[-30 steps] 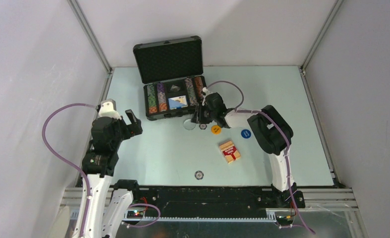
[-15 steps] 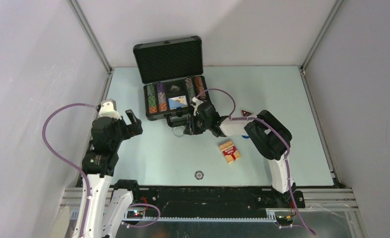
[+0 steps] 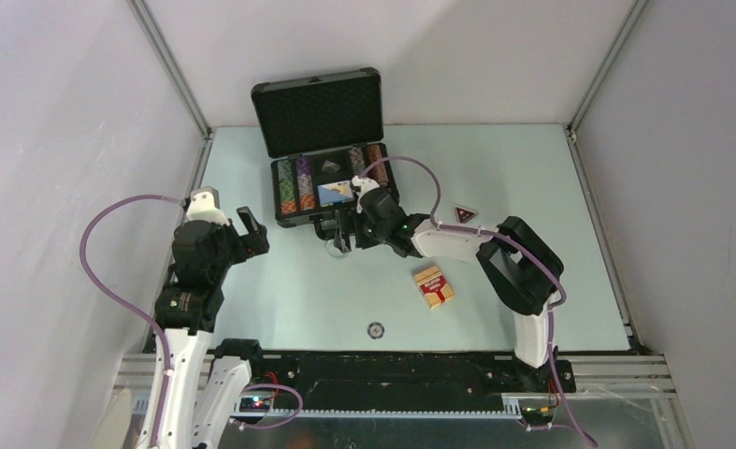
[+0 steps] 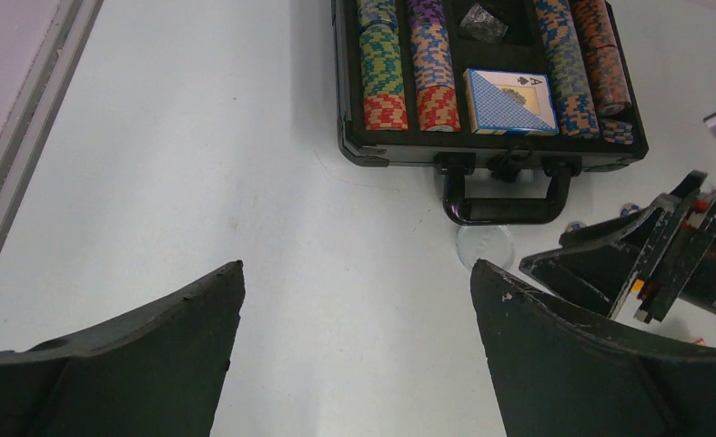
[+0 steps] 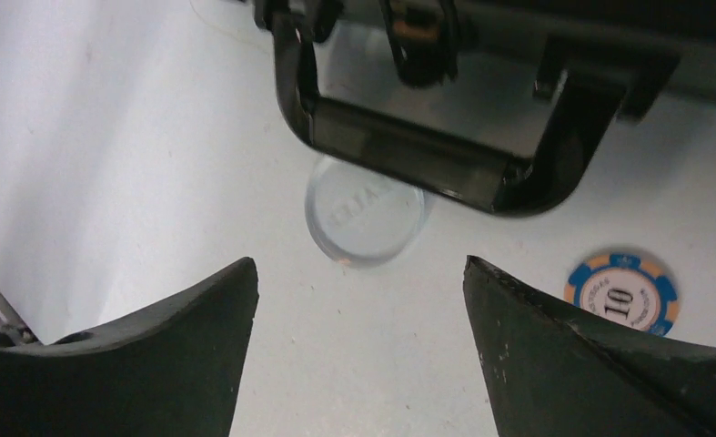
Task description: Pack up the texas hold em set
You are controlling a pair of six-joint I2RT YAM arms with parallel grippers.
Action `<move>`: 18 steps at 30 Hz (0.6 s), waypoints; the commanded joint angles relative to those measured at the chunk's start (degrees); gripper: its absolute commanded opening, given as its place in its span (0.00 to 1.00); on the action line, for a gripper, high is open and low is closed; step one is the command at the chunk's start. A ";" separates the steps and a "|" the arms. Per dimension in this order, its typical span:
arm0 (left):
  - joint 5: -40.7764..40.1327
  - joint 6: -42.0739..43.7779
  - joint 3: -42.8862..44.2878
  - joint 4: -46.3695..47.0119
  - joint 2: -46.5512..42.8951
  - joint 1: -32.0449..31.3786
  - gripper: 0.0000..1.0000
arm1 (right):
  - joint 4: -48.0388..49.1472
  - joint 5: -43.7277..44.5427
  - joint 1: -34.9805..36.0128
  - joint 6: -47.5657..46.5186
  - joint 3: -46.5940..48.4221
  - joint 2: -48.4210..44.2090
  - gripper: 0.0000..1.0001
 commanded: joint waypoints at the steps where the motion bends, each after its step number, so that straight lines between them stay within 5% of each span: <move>1: 1.09 1.40 0.42 0.91 -0.16 -0.26 0.98 | -6.27 8.11 2.50 -1.71 8.05 2.62 0.90; 11: 1.54 1.31 0.54 0.95 -0.27 -0.26 0.98 | -21.13 23.03 7.83 3.25 25.11 13.16 0.99; 18: 1.79 1.31 0.55 0.90 -0.50 -0.26 0.98 | -24.47 27.54 8.79 7.21 27.99 16.59 1.00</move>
